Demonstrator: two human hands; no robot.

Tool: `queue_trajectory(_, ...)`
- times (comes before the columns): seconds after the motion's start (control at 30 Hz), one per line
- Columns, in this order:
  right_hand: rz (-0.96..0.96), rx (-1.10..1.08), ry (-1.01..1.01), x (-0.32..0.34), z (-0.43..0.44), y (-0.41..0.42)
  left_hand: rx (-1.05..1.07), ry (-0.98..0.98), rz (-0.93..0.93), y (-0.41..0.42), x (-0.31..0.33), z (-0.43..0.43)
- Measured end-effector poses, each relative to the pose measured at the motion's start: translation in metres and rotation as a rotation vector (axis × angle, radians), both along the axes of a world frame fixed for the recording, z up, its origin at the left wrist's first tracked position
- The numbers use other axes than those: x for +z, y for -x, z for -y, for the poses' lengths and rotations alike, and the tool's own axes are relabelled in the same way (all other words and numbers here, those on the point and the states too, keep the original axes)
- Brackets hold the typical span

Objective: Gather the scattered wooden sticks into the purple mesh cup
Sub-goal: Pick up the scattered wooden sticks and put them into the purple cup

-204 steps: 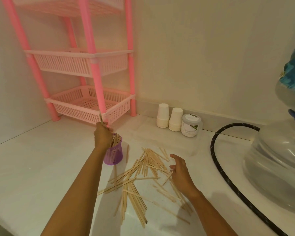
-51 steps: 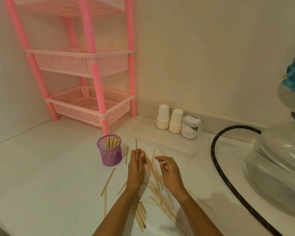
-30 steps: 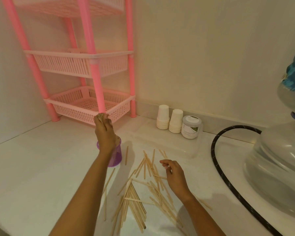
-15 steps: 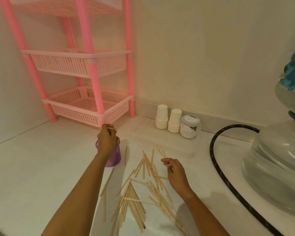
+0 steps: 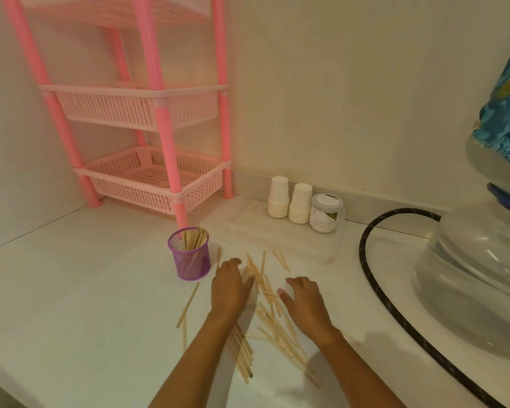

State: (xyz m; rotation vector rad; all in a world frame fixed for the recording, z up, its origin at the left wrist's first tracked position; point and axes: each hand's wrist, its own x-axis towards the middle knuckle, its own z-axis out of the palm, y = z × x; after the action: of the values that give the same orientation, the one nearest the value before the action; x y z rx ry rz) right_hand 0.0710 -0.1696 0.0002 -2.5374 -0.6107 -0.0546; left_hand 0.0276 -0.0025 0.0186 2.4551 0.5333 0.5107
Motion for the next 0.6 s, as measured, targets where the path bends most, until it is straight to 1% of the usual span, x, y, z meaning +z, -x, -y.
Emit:
queue_trajectory(0.03,-0.024,0.036,0.036,0.001,-0.001,0.005,0.025,-0.026,-0.111,0.003,-0.005,0.002)
queue_trajectory(0.07,-0.052,0.072,0.064,0.002,-0.003,0.011,0.044,-0.044,-0.182,0.006,-0.009,0.003)
queue_trajectory(0.13,-0.077,0.133,0.114,0.005,-0.009,0.027,0.054,-0.046,-0.232,0.011,-0.011,0.002)
queue_trajectory(0.2,-0.016,0.198,0.141,0.004,-0.016,0.049,0.035,-0.058,-0.241,0.013,-0.009,-0.001)
queue_trajectory(0.27,0.053,0.301,0.117,0.003,-0.022,0.071,0.016,-0.055,-0.241,0.014,-0.004,-0.007)
queue_trajectory(0.37,0.119,0.558,0.104,0.000,-0.028,0.096,0.009,0.005,-0.218,0.013,0.004,-0.014)
queue_trajectory(0.47,0.197,0.825,0.199,-0.009,-0.034,0.104,0.029,0.024,-0.182,0.015,0.008,-0.016)
queue_trajectory(0.53,0.219,0.883,0.246,-0.016,-0.035,0.101,0.039,0.026,-0.162,0.017,0.007,-0.016)
queue_trajectory(0.6,0.205,0.841,0.283,-0.018,-0.032,0.093,0.051,0.022,-0.145,0.019,0.005,-0.015)
